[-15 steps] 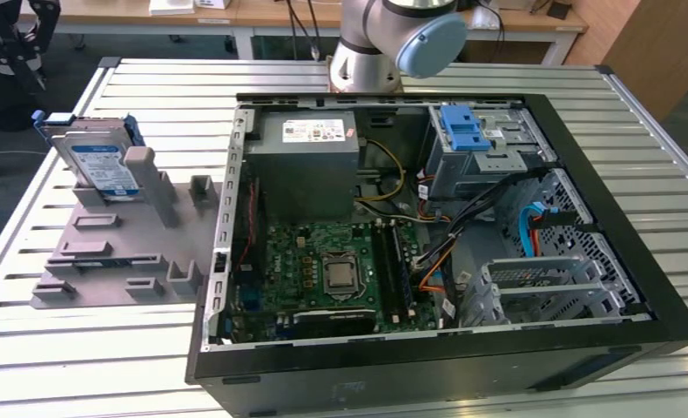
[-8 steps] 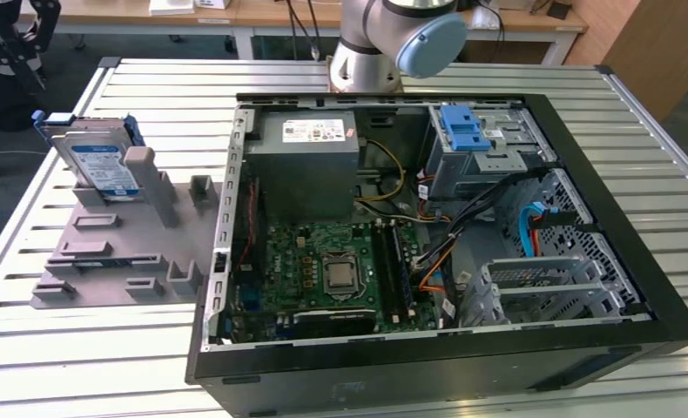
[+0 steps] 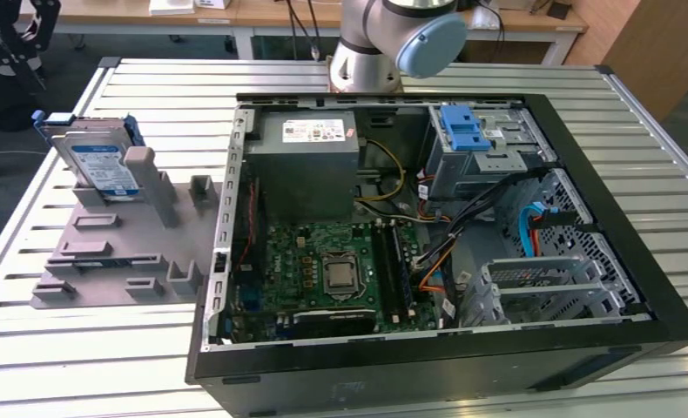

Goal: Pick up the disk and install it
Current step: 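Pick up the disk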

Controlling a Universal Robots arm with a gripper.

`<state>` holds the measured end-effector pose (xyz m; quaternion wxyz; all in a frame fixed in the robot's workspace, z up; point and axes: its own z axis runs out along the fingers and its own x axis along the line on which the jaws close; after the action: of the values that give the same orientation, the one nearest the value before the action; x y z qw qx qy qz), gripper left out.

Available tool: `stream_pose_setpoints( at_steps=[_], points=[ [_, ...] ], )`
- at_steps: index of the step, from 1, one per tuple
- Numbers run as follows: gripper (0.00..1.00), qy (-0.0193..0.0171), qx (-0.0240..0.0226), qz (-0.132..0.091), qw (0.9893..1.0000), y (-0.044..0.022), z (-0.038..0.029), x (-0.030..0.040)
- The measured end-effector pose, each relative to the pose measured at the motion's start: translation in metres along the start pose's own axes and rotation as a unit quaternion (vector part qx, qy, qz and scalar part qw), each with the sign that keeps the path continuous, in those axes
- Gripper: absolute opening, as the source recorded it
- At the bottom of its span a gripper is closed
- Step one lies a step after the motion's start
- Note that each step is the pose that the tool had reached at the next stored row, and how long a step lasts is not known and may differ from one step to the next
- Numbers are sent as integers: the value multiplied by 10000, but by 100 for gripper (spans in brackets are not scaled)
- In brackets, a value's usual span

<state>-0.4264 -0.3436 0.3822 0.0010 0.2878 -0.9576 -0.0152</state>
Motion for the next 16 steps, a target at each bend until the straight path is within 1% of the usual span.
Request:
stream_pose_setpoints(
  at_steps=[4, 8, 12, 16],
  points=[
    [11, 7, -2, -219, 9998, 0, 0, 0],
    [11, 13, -3, -436, 9990, 0, 0, 0],
    [11, 20, -5, -663, 9978, 0, 0, 0],
    [11, 26, -6, -882, 9961, 0, 0, 0]
  ],
)
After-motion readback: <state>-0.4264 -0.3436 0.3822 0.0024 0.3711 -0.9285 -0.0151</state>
